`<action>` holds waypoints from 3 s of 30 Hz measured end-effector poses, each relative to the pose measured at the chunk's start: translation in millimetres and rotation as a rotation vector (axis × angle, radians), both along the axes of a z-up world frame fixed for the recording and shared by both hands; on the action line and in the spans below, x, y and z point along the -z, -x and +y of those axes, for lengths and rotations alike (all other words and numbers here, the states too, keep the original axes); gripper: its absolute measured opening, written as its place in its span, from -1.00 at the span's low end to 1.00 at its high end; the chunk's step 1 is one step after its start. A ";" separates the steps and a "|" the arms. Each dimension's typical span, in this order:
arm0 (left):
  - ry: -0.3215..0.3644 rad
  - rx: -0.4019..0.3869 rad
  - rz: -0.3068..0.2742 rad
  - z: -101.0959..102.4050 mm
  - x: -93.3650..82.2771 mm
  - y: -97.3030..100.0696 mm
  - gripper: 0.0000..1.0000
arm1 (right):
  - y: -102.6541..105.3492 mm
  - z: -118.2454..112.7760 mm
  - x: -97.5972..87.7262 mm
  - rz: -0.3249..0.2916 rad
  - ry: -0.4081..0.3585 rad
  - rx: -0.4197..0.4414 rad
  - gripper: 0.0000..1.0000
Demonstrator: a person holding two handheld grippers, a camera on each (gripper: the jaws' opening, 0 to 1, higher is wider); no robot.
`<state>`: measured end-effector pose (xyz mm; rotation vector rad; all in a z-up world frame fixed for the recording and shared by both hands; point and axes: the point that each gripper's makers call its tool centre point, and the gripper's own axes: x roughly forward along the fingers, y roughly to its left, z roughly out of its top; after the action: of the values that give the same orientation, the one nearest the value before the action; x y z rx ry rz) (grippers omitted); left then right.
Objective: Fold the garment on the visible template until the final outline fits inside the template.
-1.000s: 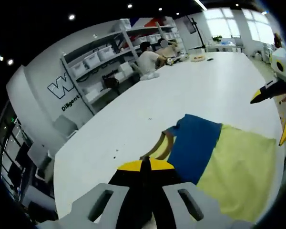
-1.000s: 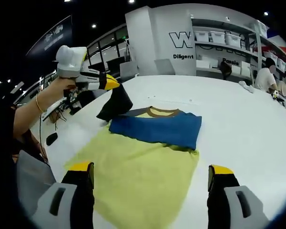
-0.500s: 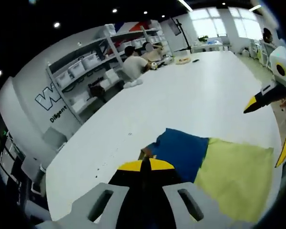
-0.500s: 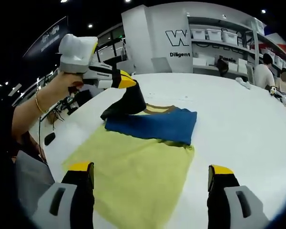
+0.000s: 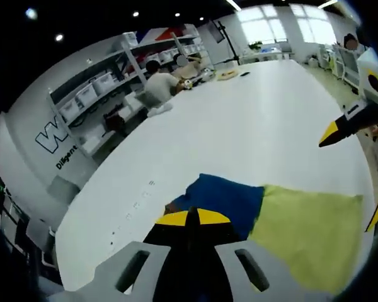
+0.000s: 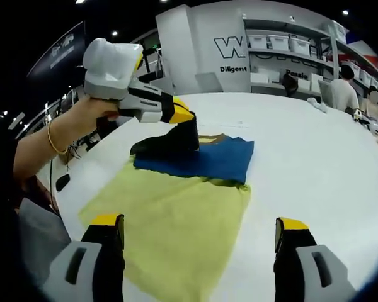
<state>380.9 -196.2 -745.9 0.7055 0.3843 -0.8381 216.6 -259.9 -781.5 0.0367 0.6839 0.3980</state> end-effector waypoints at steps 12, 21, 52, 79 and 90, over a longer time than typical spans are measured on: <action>-0.090 0.067 0.023 -20.4 47.5 27.1 -0.95 | 8.6 -6.1 7.3 0.022 -0.001 0.020 0.98; -0.132 0.087 0.057 -25.8 77.2 41.8 -0.95 | 17.0 -8.8 12.2 0.039 -0.001 0.033 0.98; 0.044 0.035 0.139 -12.3 62.4 54.4 0.39 | 17.7 1.2 3.5 0.018 -0.007 0.046 0.98; 0.141 -0.115 0.086 69.3 31.8 51.9 0.97 | -34.6 23.8 -20.3 -0.072 -0.029 -0.020 0.97; 0.108 -0.219 0.034 130.1 29.3 40.5 0.75 | -63.0 40.7 -25.1 -0.115 -0.016 -0.068 0.69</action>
<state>340.4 -66.1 -775.2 0.5384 0.4350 -0.6594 279.7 -219.1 -756.3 0.0053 0.5700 0.4674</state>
